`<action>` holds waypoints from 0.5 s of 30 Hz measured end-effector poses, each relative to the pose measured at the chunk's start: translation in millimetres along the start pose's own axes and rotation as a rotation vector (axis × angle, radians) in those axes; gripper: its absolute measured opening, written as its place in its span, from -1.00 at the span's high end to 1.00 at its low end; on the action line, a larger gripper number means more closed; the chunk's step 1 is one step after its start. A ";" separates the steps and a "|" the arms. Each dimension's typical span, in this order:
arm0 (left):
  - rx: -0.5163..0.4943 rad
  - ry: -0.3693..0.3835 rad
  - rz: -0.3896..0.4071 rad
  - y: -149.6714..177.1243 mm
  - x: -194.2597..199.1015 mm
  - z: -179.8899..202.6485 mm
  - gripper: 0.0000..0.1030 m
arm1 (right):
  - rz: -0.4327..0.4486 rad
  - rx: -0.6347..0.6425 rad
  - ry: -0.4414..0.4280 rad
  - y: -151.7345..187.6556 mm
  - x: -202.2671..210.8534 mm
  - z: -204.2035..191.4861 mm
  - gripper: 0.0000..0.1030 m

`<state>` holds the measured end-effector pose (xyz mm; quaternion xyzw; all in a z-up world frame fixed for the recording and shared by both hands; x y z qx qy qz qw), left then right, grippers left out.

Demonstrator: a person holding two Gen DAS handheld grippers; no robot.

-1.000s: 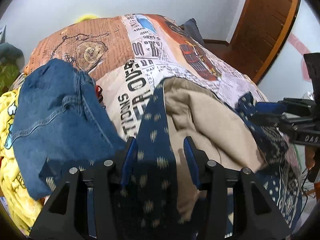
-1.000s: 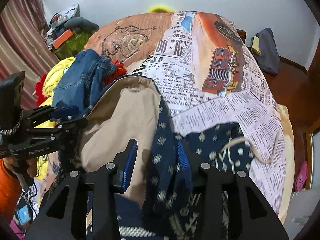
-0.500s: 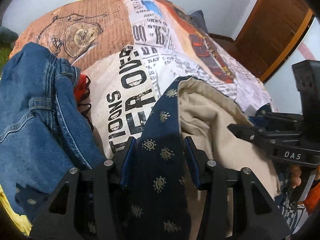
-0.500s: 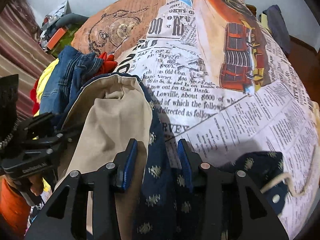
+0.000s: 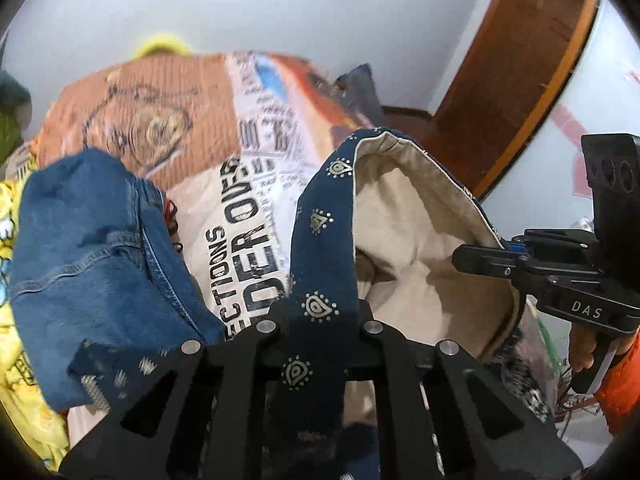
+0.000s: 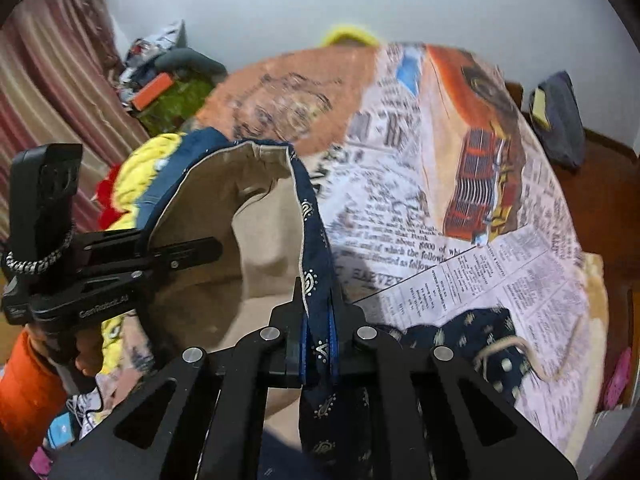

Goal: Fold large clothes
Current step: 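Lift the hood edge with both grippers and pull it toward the hem, then lay the hood over the folded body with both grippers and release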

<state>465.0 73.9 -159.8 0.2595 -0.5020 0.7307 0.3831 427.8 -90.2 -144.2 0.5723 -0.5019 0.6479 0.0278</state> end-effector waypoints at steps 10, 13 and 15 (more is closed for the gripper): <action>-0.068 0.019 -0.040 56.2 46.9 14.4 0.79 | -0.039 0.028 -0.003 35.9 38.5 -42.7 0.87; -0.106 0.000 -0.078 83.2 47.9 13.0 0.79 | -0.067 0.007 -0.024 54.8 38.9 -49.6 0.86; -0.138 -0.012 -0.094 100.5 49.0 13.8 0.79 | -0.088 -0.002 -0.046 65.9 37.8 -52.6 0.85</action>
Point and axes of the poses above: each gripper's, at about its wrist camera, not at the fingertips, and x roughly against the way its jaws point, z to its right, y to its underside, the point moved 5 cm from there along -x, roughly the way its jaws point, and after that the axes turned 14 degrees about x, right-handed, at the moved point
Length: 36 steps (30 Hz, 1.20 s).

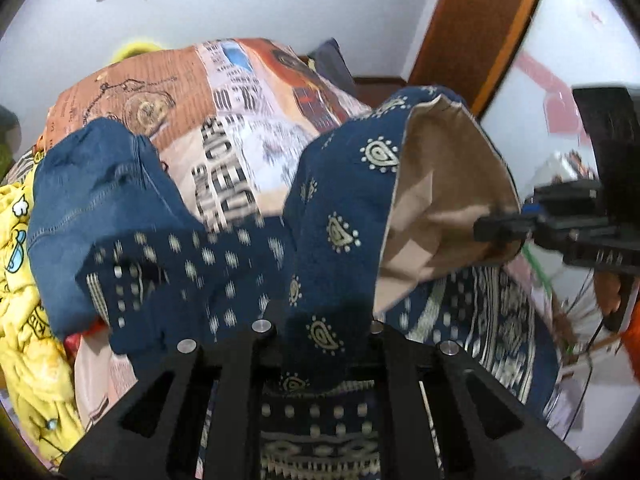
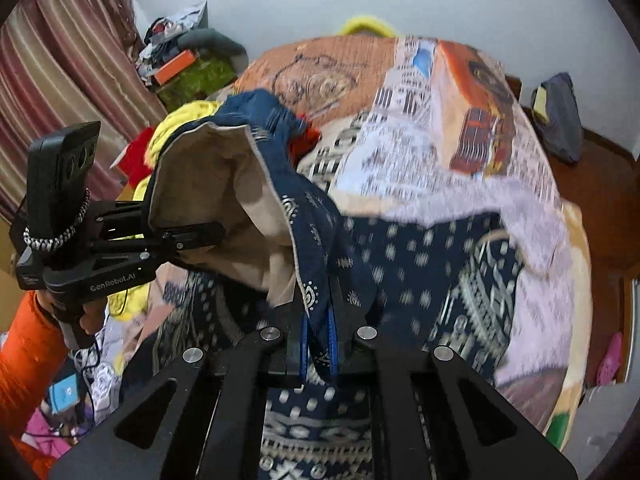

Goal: Fold large clothes
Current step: 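Lay the hood over the folded body with both grippers and release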

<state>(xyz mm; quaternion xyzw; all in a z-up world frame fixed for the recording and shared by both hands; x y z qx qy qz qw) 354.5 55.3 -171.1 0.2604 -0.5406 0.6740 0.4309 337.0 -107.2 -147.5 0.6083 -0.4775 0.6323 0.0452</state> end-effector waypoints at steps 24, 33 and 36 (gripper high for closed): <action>-0.003 -0.112 -0.037 112.3 15.4 -29.9 0.00 | -0.057 -0.021 0.026 78.8 4.6 -31.4 0.58; 0.057 -0.111 0.088 89.9 75.0 -41.5 -0.16 | 0.054 0.003 0.127 66.3 40.2 -30.4 0.52; 0.065 -0.114 0.122 71.9 79.6 -39.2 -0.17 | 0.076 0.008 0.170 57.4 39.1 -28.0 0.46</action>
Point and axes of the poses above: each gripper's, at about its wrist camera, not at the fingertips, and x roughly against the way its jaws point, z to its right, y to its underside, the point moved 5 cm from there along -x, roughly the way its jaws point, and after that the axes turned 14 degrees about x, right-handed, at the moved point
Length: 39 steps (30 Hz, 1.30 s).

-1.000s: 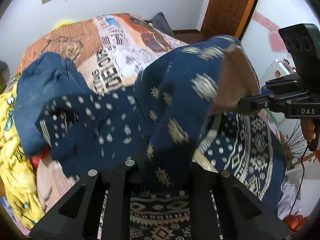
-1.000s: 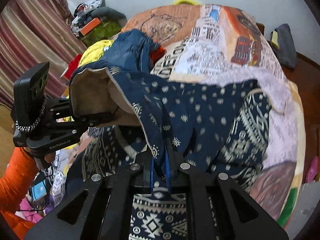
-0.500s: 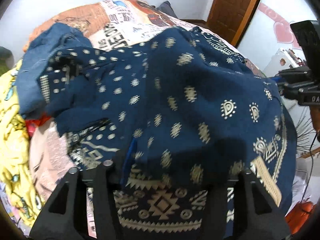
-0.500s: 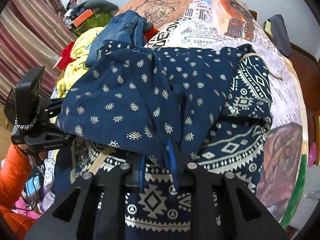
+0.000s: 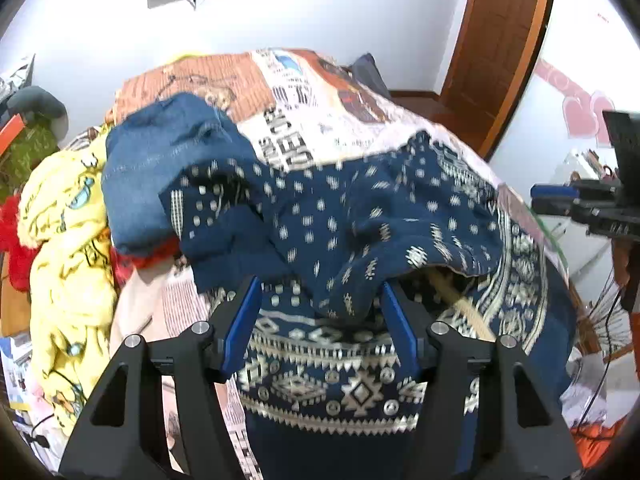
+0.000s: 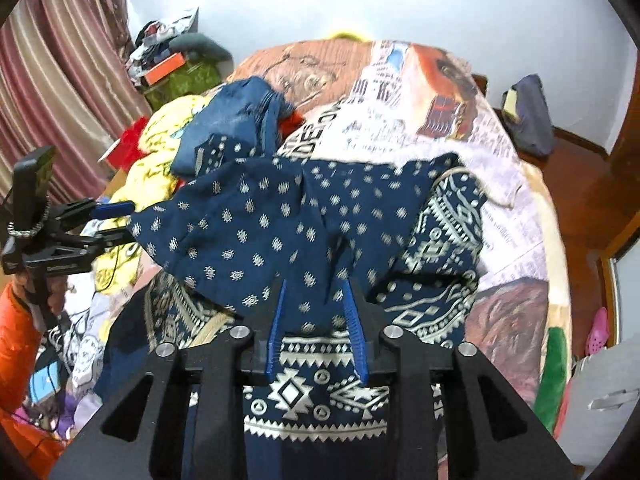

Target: Fold large clothes

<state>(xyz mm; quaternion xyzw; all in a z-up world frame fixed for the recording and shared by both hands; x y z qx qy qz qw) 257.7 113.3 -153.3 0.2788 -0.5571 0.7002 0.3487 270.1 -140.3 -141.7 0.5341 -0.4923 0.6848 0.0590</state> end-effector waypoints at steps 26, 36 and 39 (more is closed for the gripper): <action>0.077 0.022 -0.193 29.8 -110.0 11.8 -0.33 | -0.175 -0.071 -0.049 29.5 -57.1 12.6 0.44; 0.127 0.052 -0.090 10.1 -68.7 -21.5 -0.33 | -0.087 -0.053 0.077 13.0 -25.4 44.1 0.34; 0.175 -0.005 -0.037 -6.9 -59.7 -50.3 -0.34 | -0.059 -0.070 0.141 7.7 -24.0 61.0 0.10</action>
Point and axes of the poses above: each gripper's, at about its wrist camera, not at the fingertips, and x roughly against the way its jaws point, z to its right, y to its underside, the point moved 5 cm from there along -x, roughly the way its jaws point, and after that the axes turned 14 degrees about x, right-handed, at the moved point
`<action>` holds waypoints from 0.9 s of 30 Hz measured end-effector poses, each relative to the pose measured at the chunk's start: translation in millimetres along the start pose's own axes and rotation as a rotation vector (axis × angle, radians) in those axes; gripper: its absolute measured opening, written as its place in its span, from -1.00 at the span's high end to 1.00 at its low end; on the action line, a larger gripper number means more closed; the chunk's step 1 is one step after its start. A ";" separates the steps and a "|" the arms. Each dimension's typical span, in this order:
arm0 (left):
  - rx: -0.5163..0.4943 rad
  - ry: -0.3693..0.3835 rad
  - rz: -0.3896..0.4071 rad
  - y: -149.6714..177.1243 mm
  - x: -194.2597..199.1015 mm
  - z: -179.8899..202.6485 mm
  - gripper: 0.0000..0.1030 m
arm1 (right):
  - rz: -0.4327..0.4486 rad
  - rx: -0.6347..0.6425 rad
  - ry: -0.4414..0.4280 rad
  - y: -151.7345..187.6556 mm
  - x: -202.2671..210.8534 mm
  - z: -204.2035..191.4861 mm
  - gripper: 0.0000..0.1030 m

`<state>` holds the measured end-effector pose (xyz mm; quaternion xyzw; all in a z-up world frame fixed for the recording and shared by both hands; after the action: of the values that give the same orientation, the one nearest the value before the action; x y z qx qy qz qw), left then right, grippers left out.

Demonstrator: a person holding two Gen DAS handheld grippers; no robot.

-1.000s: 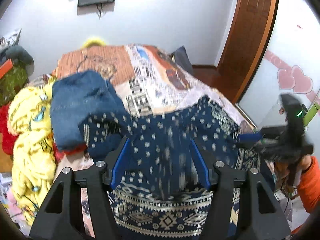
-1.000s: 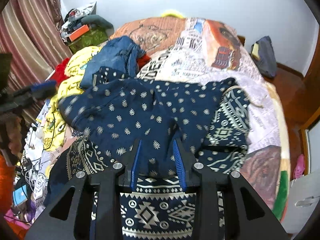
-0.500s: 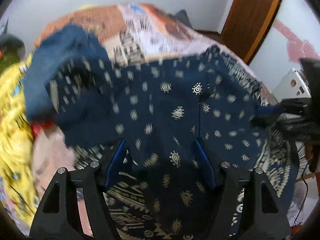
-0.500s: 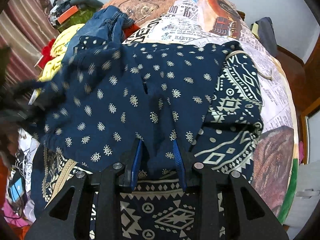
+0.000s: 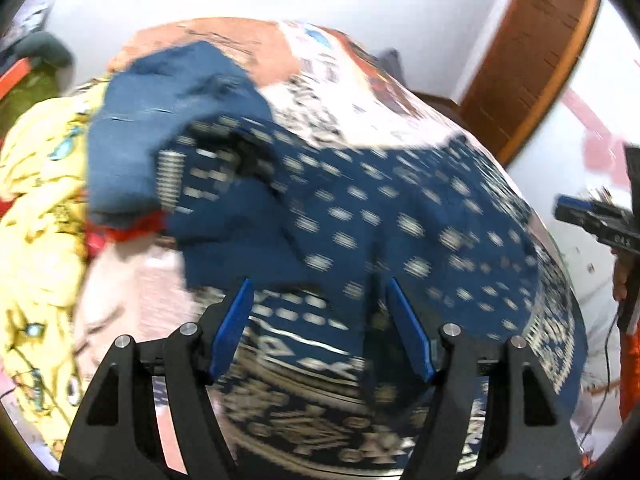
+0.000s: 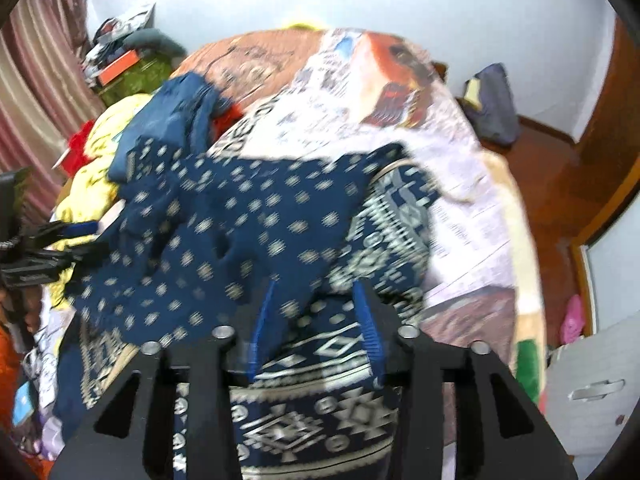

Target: Fold large clothes

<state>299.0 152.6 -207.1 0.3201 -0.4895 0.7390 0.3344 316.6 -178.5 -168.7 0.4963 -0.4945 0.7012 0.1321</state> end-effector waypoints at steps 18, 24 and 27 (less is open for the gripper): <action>0.418 0.075 -0.074 -37.7 -90.1 -104.4 -0.34 | -0.155 -0.247 -0.081 12.0 -97.6 76.2 -0.07; 0.428 0.077 -0.074 -54.1 -117.3 -101.7 -0.34 | -0.142 -0.274 -0.139 -6.0 -115.3 84.4 -0.07; 0.399 0.077 -0.069 -57.2 -120.2 -92.6 -0.34 | -0.130 -0.287 -0.152 -14.6 -125.6 87.9 -0.07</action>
<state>400.4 234.8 -303.4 0.3682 -0.3092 0.8210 0.3079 435.5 -205.6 -262.7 0.5548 -0.5651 0.5738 0.2091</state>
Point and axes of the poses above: each gripper's, at about its wrist camera, not at the fingertips, and x roughly against the way its jaws point, z to its right, y to its underside, the point moved 5 cm from there along -x, roughly the way its jaws point, and after that the axes turned 14 degrees about x, right-handed, at the moved point
